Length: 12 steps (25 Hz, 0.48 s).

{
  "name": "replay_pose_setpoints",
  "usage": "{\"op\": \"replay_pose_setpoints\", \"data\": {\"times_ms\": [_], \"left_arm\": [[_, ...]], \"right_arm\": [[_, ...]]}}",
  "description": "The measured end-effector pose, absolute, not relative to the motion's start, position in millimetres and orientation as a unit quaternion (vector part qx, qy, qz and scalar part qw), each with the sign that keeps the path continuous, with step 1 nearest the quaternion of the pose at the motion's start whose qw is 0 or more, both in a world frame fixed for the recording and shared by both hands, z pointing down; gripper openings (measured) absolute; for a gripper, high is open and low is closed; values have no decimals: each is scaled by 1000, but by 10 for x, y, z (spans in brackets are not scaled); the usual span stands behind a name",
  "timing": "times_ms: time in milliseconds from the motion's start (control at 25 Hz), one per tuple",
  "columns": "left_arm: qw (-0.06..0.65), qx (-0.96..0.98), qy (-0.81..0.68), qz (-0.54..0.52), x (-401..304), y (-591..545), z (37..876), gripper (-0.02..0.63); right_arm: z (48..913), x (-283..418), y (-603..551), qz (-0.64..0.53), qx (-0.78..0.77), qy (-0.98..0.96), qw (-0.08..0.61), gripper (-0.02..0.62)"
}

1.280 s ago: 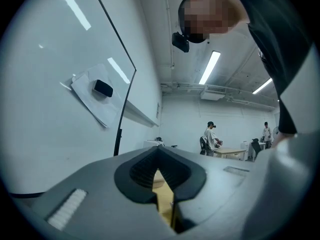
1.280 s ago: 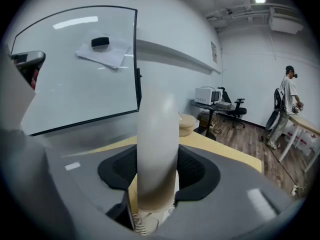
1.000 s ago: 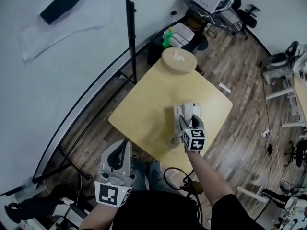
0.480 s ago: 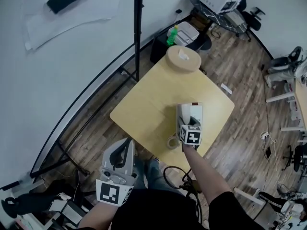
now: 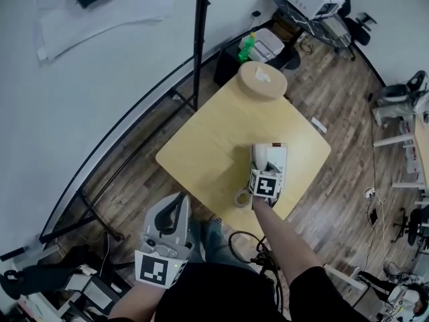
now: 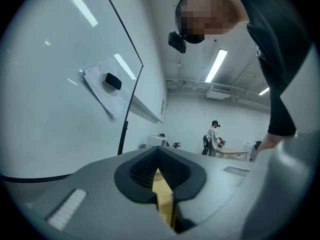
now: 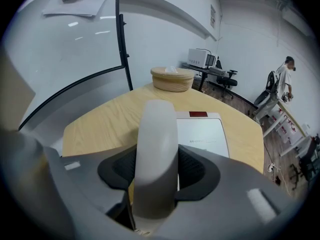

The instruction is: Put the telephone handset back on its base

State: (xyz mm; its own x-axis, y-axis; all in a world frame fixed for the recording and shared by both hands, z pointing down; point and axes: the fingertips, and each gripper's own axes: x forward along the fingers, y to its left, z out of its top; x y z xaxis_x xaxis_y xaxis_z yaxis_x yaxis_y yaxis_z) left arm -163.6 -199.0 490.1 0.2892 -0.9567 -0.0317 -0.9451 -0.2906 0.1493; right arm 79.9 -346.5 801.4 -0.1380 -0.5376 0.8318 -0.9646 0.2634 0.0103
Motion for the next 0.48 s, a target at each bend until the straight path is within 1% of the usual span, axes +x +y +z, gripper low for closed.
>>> {"op": "replay_pose_setpoints", "data": {"times_ms": [480], "left_arm": [[57, 799, -596, -58, -1664, -1929, 4917, 0]], "right_arm": [[8030, 771, -3453, 293, 535, -690, 389, 227]]}}
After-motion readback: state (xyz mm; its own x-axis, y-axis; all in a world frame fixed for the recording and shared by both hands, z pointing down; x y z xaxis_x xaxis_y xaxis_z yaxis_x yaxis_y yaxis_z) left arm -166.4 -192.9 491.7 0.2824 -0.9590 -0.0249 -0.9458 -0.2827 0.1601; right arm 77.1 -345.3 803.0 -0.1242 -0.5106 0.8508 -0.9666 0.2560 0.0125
